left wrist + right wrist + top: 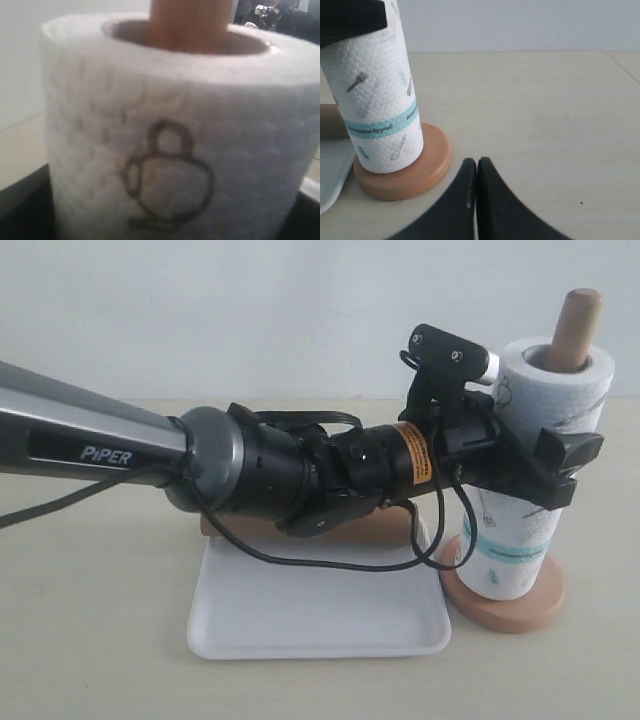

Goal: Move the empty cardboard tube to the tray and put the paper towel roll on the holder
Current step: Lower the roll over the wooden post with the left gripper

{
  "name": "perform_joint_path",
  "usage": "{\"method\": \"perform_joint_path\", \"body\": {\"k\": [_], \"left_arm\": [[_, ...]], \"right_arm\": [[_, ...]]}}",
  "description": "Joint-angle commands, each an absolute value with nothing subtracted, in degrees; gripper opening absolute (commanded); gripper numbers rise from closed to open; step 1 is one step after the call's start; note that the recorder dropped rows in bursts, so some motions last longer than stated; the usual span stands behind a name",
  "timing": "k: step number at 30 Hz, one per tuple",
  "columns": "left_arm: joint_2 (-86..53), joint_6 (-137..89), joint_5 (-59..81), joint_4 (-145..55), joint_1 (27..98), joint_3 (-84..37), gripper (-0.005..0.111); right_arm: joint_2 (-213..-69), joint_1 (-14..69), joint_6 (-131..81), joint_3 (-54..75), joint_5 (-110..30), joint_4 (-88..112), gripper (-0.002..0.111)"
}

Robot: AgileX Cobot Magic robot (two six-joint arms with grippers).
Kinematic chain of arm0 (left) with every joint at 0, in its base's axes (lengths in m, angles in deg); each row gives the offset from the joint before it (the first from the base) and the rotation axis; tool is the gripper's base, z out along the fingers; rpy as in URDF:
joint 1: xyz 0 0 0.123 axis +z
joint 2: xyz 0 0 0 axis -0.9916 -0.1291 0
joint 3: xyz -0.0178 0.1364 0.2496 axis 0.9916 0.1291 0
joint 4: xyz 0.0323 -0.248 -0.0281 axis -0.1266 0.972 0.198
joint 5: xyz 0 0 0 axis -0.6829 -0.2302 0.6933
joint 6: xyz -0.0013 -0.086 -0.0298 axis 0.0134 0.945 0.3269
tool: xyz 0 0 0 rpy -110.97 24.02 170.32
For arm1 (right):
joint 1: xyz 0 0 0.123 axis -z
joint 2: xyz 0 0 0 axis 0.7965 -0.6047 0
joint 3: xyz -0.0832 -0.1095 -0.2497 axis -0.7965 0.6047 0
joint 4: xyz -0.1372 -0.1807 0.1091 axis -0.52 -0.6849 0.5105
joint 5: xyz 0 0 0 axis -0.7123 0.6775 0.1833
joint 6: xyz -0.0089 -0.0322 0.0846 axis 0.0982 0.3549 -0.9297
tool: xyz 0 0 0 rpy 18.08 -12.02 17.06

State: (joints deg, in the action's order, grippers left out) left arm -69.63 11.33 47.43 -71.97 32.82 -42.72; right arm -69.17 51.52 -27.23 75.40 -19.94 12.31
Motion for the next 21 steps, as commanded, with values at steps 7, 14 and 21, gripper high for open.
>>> {"method": "perform_joint_path", "body": {"k": [7,14,21], "left_arm": [[-69.69,13.21,48.84,-70.92,32.71,-42.65,0.076],[-69.69,14.76,49.54,-70.92,32.71,-42.65,0.081],[-69.05,11.32,48.81,-76.76,32.82,-42.65,0.081]], "right_arm": [[-68.94,51.65,-27.05,75.36,-20.68,11.98,0.000],[-68.94,51.65,-27.05,75.36,-20.68,11.98,0.000],[-68.94,51.65,-27.05,75.36,-20.68,11.98,0.000]]}}
